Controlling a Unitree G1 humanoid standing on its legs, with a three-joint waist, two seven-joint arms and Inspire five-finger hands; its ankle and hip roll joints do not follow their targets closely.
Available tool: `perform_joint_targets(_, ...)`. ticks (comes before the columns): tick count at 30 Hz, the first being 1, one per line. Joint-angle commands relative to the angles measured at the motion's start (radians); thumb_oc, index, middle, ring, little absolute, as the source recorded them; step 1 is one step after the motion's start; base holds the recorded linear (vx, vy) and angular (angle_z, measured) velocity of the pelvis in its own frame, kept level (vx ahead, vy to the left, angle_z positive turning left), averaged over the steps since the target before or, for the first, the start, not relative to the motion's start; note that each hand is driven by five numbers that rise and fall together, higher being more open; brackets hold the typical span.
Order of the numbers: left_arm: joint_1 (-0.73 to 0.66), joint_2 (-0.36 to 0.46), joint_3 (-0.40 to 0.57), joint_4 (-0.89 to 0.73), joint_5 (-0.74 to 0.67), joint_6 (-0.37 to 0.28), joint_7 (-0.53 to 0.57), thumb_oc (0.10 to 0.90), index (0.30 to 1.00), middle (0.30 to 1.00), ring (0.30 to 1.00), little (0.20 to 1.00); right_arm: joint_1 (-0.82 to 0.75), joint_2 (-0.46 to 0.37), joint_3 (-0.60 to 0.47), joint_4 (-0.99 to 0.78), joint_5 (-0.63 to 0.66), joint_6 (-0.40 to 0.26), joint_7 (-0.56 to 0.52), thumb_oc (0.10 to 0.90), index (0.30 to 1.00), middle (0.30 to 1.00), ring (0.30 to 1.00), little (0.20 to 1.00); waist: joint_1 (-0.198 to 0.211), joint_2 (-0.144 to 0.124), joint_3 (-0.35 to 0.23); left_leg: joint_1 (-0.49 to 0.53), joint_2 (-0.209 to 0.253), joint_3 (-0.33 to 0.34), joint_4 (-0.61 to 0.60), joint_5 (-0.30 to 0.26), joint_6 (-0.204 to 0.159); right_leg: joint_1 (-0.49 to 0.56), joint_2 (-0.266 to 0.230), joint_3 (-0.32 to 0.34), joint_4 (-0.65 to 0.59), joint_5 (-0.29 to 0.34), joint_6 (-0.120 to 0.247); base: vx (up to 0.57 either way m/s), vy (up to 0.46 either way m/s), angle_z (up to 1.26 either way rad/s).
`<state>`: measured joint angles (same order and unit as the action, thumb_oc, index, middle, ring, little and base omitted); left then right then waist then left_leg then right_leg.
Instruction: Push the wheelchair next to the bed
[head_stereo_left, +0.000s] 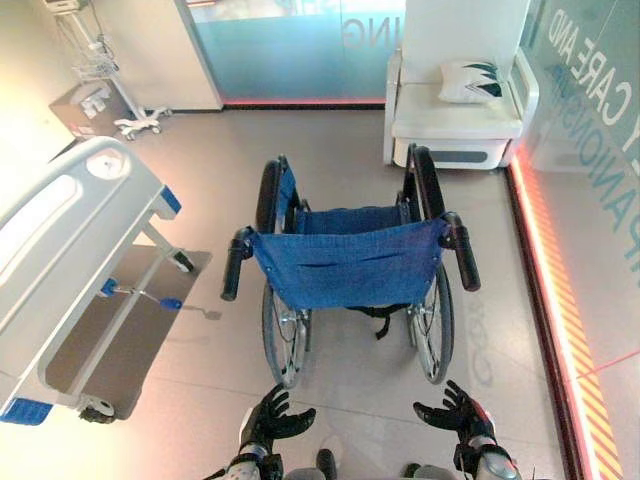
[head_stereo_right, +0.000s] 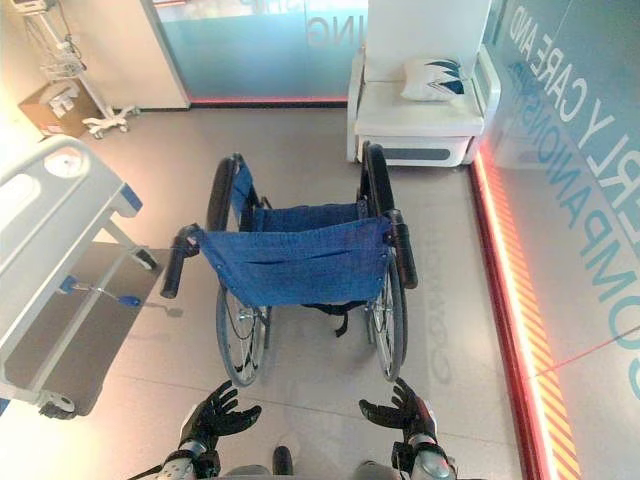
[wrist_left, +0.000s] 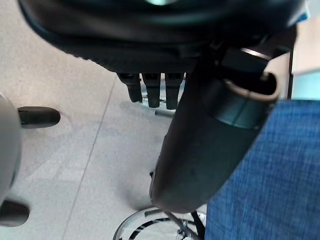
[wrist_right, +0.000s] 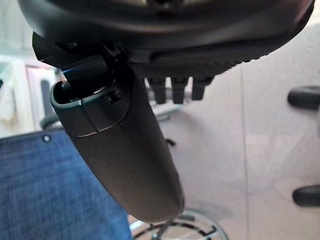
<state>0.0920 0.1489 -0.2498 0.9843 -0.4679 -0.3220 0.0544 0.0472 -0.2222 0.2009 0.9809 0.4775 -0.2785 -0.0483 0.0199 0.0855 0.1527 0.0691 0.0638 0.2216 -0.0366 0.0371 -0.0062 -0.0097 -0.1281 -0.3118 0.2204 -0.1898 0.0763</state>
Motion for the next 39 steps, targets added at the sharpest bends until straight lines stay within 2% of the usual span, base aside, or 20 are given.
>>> perform_joint_targets(1, -0.035, -0.004, 0.028, -0.052, -0.028, -0.095, 0.027, 0.800, 0.900, 0.900, 0.900, 0.900, -0.047, 0.002, -0.013, -0.046, -0.037, -0.055, 0.033, 0.800, 0.900, 0.900, 0.900, 0.900, 0.001, -0.058, 0.016, 0.015, -0.021, -0.029, 0.066, -0.097, -0.017, 0.098, -0.017, -0.017, -0.165, 0.127, 0.013, 0.06, 0.004, 0.00)
perform_joint_targets(17, -0.009, -0.015, 0.034, -0.033, -0.054, -0.017, 0.067, 0.800, 0.900, 0.900, 0.900, 0.900, -0.047, -0.010, -0.037, -0.069, -0.011, -0.044, 0.003, 0.800, 0.900, 0.900, 0.900, 0.900, 0.002, -0.067, 0.001, 0.043, -0.017, -0.019, 0.052, -0.107, -0.012, 0.117, -0.009, -0.024, -0.173, 0.126, 0.015, 0.00, 0.000, 0.00)
perform_joint_targets(21, -0.012, 0.000, 0.069, -0.050, -0.079, -0.010, 0.088, 0.800, 0.900, 0.900, 0.900, 0.900, -0.062, -0.035, -0.052, -0.122, -0.005, -0.008, -0.012, 0.800, 0.900, 0.900, 0.900, 0.900, 0.004, -0.072, -0.003, 0.056, -0.017, -0.018, 0.042, -0.107, -0.012, 0.124, -0.007, -0.022, -0.178, 0.128, 0.016, 0.03, -0.011, 0.00)
perform_joint_targets(25, -0.045, 0.078, 0.155, -0.168, -0.097, 0.000, 0.179, 0.800, 0.900, 0.900, 0.900, 0.900, -0.085, -0.115, -0.107, -0.268, -0.001, 0.004, -0.038, 0.800, 0.900, 0.900, 0.900, 0.900, 0.003, -0.074, -0.006, 0.072, -0.015, -0.016, 0.024, -0.104, -0.012, 0.131, -0.005, -0.017, -0.183, 0.127, 0.015, 0.03, -0.004, 0.00)
perform_joint_targets(28, -0.086, 0.132, 0.195, -0.208, -0.106, -0.016, 0.250, 0.800, 0.900, 0.900, 0.900, 0.900, -0.125, -0.189, -0.151, -0.288, -0.003, -0.009, -0.030, 0.800, 0.900, 0.900, 0.900, 0.900, 0.004, -0.071, -0.012, 0.074, -0.013, -0.015, 0.016, -0.099, -0.014, 0.131, -0.005, -0.019, -0.186, 0.127, 0.015, 0.00, 0.000, 0.00)
perform_joint_targets(29, -0.126, 0.170, 0.223, -0.218, -0.122, -0.020, 0.293, 0.800, 0.900, 0.900, 0.900, 0.900, -0.171, -0.242, -0.179, -0.281, 0.011, -0.011, -0.028, 0.800, 0.900, 0.900, 0.900, 0.900, 0.005, -0.070, -0.017, 0.077, -0.014, -0.017, 0.011, -0.097, -0.015, 0.133, -0.005, -0.020, -0.187, 0.126, 0.016, 0.00, 0.000, 0.00)
perform_joint_targets(31, -0.154, 0.200, 0.239, -0.230, -0.130, -0.028, 0.323, 0.800, 0.900, 0.900, 0.900, 0.900, -0.202, -0.274, -0.191, -0.281, 0.018, -0.022, -0.040, 0.800, 0.900, 0.900, 0.900, 0.900, 0.005, -0.070, -0.022, 0.074, -0.014, -0.019, 0.009, -0.093, -0.016, 0.130, -0.006, -0.021, -0.188, 0.128, 0.015, 0.01, 0.021, 0.05)
perform_joint_targets(35, -0.237, 0.296, 0.294, -0.280, -0.126, -0.075, 0.417, 0.800, 0.900, 0.900, 0.900, 0.900, -0.302, -0.358, -0.213, -0.319, 0.049, -0.029, -0.111, 0.800, 0.900, 0.900, 0.900, 0.900, 0.007, -0.067, -0.030, 0.081, -0.020, -0.027, 0.007, -0.097, -0.017, 0.136, -0.011, -0.022, -0.185, 0.120, 0.014, 0.01, 0.024, 0.02)
perform_joint_targets(39, -0.282, 0.333, 0.306, -0.335, -0.112, -0.121, 0.470, 0.800, 0.900, 0.900, 0.900, 0.900, -0.367, -0.393, -0.206, -0.376, 0.056, -0.027, -0.192, 0.800, 0.900, 0.900, 0.900, 0.900, 0.007, -0.064, -0.035, 0.076, -0.025, -0.032, 0.004, -0.094, -0.017, 0.133, -0.013, -0.020, -0.188, 0.122, 0.013, -0.01, 0.037, 0.09)
